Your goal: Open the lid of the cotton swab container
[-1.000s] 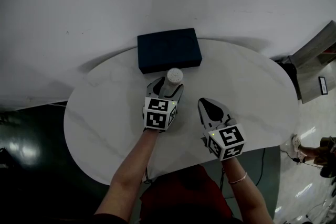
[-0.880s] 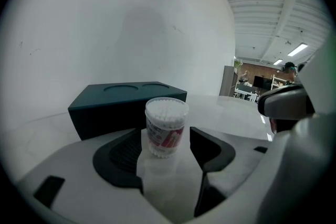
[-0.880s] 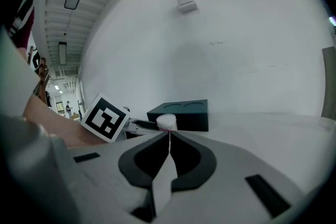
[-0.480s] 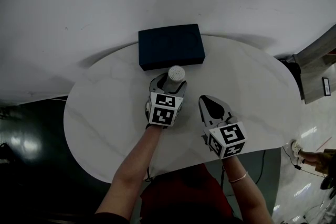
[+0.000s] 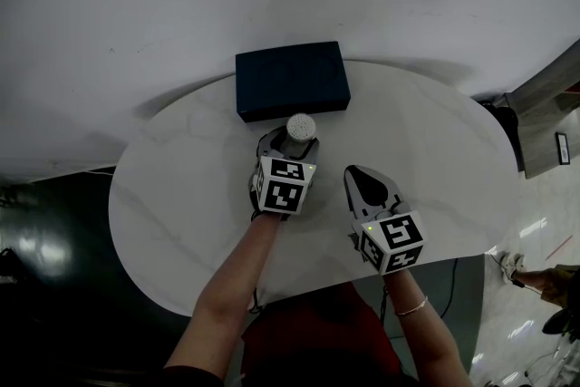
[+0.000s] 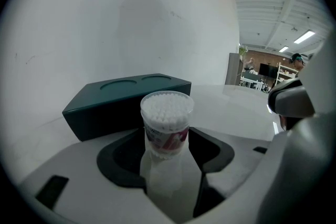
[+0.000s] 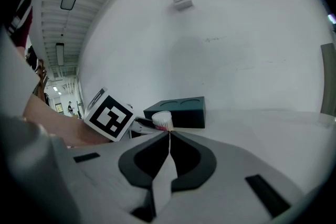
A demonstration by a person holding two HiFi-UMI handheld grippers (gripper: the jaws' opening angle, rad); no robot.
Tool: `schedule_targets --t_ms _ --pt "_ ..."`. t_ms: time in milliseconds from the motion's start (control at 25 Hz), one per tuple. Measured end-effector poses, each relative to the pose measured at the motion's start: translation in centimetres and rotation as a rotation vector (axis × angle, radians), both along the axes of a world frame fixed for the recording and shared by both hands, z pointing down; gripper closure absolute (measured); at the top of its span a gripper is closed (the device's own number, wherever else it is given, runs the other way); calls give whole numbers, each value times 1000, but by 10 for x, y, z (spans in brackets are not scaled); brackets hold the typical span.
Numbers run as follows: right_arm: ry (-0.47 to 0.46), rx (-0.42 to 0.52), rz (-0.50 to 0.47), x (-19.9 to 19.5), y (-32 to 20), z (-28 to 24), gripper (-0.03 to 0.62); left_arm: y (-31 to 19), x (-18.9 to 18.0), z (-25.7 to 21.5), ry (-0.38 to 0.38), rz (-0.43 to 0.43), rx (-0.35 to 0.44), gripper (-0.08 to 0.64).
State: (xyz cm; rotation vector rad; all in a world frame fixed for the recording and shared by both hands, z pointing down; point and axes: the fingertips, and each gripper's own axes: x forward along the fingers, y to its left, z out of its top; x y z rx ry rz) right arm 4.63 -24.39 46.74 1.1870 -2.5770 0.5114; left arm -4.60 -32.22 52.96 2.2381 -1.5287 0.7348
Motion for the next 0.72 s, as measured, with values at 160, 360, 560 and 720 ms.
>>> schedule_targets --t_ms 160,360,560,720 --pt "-4 2 9 3 0 -1 575 -4 1 1 3 -10 -7 295" --pt "0 -4 13 6 1 1 575 -4 1 1 -4 -5 -9 295" --pt "6 3 4 4 5 -1 575 1 5 -3 -7 27 4 296" --pt "12 20 -7 3 8 -9 575 14 11 -19 -14 82 37 298"
